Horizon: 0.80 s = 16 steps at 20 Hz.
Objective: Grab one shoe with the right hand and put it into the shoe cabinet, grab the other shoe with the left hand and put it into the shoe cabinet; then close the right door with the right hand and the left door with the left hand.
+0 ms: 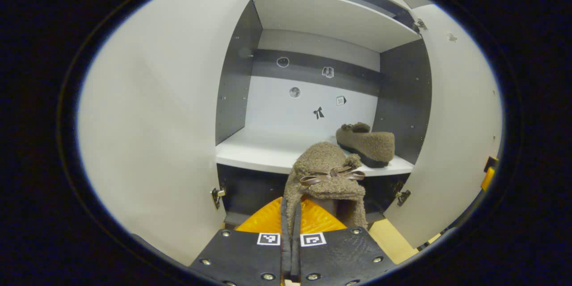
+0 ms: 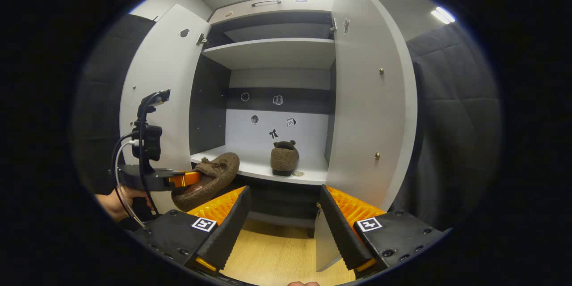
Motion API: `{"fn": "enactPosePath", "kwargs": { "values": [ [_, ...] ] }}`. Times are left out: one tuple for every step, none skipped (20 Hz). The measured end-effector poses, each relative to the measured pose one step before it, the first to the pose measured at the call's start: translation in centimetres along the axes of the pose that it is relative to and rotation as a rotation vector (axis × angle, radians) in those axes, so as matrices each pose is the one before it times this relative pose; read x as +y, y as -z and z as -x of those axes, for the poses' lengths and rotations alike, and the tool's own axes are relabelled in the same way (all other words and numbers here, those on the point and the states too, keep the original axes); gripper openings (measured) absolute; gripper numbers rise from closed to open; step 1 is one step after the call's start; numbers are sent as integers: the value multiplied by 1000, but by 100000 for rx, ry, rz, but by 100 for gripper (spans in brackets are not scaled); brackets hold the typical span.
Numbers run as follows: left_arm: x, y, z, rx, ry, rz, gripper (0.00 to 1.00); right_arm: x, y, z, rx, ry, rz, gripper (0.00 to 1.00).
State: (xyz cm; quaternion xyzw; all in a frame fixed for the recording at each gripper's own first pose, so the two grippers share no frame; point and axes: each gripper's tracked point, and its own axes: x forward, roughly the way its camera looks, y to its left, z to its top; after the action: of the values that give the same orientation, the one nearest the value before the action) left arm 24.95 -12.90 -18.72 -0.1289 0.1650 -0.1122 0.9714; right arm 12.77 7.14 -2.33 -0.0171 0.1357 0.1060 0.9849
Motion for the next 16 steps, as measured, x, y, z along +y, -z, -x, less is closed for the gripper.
{"fn": "enactPosePath", "kwargs": {
  "values": [
    [-78, -573, -449, -1190, 37, 941, 1, 141, 240, 47, 496, 62, -816, 98],
    [-2, -473, -452, -1038, -92, 677, 1, 125, 281, 94, 580, 123, -138, 98],
    [102, -454, -286, -1240, -488, 655, 1, 10, 311, 96, 570, 351, 206, 98],
    [108, -792, -546, -1398, -349, 787, 1, 103, 189, 80, 498, 344, 200, 98],
    [-45, -623, -549, -1175, -14, 909, 1, 131, 197, 184, 375, 154, -67, 98],
    [-95, -436, -451, -1278, 238, 1050, 1, 165, 90, 42, 228, 68, -202, 98],
    [-199, -573, -488, -1136, 398, 771, 1, -38, 210, 108, 246, 429, -174, 98],
    [-120, -449, -566, -1105, 476, 202, 1, -43, 27, -32, 218, 531, -87, 98],
    [-89, -405, -468, -991, 268, -142, 1, -86, 333, -32, 42, 741, -121, 98],
    [-99, -360, -558, -817, 399, -309, 1, -98, 167, -291, -45, 769, -347, 97],
    [-159, -326, -438, -519, 658, -54, 1, -93, 152, -230, 9, 878, -689, 97],
    [-231, -230, -430, -167, 681, 408, 1, -149, 122, -119, 272, 700, -772, 98],
    [-208, -123, -413, 50, 543, 427, 1, -158, 139, -30, 230, 671, -758, 98],
    [-54, 41, -220, -37, 168, 232, 1, -115, 44, -133, 179, 682, -564, 97],
    [-77, -22, -437, -205, -105, -94, 1, -152, 159, 5, 209, 709, -331, 97],
    [23, -93, -399, 16, -114, -392, 1, -162, 74, -14, 255, 758, -32, 98]
  ]
}}
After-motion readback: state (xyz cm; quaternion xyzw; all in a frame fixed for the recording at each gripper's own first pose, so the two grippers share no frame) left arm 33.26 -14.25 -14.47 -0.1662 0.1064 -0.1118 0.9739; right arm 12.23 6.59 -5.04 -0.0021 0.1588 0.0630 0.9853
